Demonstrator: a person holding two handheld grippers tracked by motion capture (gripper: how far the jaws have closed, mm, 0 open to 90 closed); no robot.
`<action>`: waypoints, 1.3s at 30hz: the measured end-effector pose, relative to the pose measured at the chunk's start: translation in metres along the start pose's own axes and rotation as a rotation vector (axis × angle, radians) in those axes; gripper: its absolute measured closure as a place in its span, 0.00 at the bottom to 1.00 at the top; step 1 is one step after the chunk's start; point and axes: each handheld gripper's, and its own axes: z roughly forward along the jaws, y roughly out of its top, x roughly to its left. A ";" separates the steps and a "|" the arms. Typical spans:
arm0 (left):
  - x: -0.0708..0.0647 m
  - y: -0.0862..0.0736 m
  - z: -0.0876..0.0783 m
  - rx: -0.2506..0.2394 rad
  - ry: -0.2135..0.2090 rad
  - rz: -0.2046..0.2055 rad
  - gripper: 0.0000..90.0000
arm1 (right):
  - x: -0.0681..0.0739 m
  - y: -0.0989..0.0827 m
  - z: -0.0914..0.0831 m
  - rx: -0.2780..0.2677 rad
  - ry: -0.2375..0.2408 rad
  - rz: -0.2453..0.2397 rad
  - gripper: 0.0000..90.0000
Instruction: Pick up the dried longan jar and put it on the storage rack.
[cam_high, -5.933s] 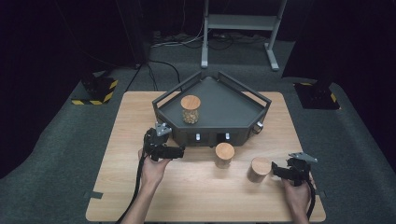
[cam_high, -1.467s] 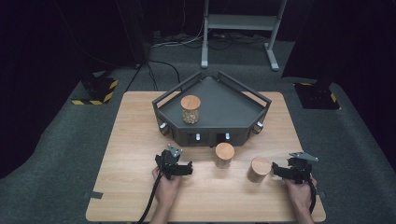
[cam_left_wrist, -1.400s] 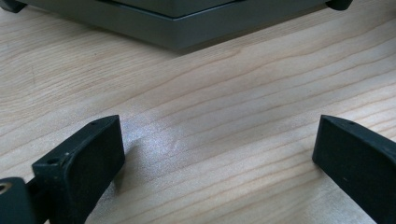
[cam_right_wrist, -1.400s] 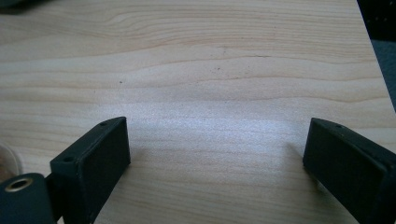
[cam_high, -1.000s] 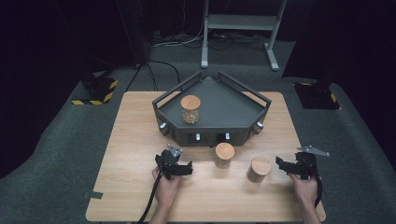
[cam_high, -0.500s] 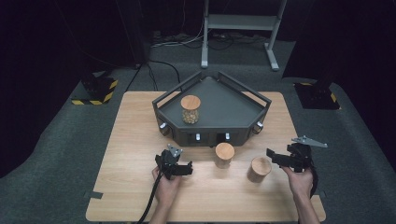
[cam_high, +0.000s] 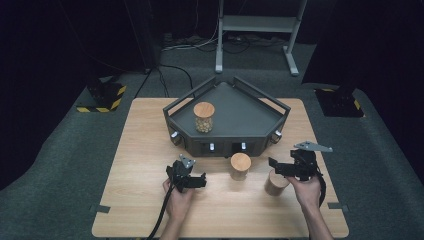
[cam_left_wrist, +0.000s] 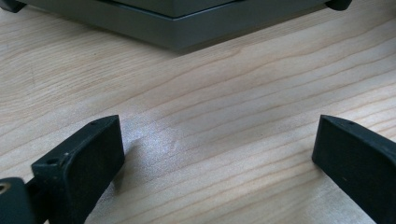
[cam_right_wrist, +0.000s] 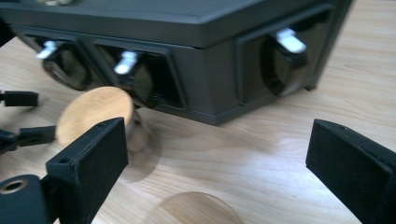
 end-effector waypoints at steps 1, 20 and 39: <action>0.000 0.000 0.000 0.000 0.000 0.000 0.02 | 0.002 0.001 0.001 0.001 0.003 -0.007 0.05; 0.000 0.000 0.000 0.000 0.000 0.000 0.02 | 0.044 0.011 0.023 0.029 0.058 -0.118 0.06; 0.000 0.000 0.000 0.000 0.000 0.000 0.02 | 0.066 0.015 0.044 0.077 0.081 -0.147 0.06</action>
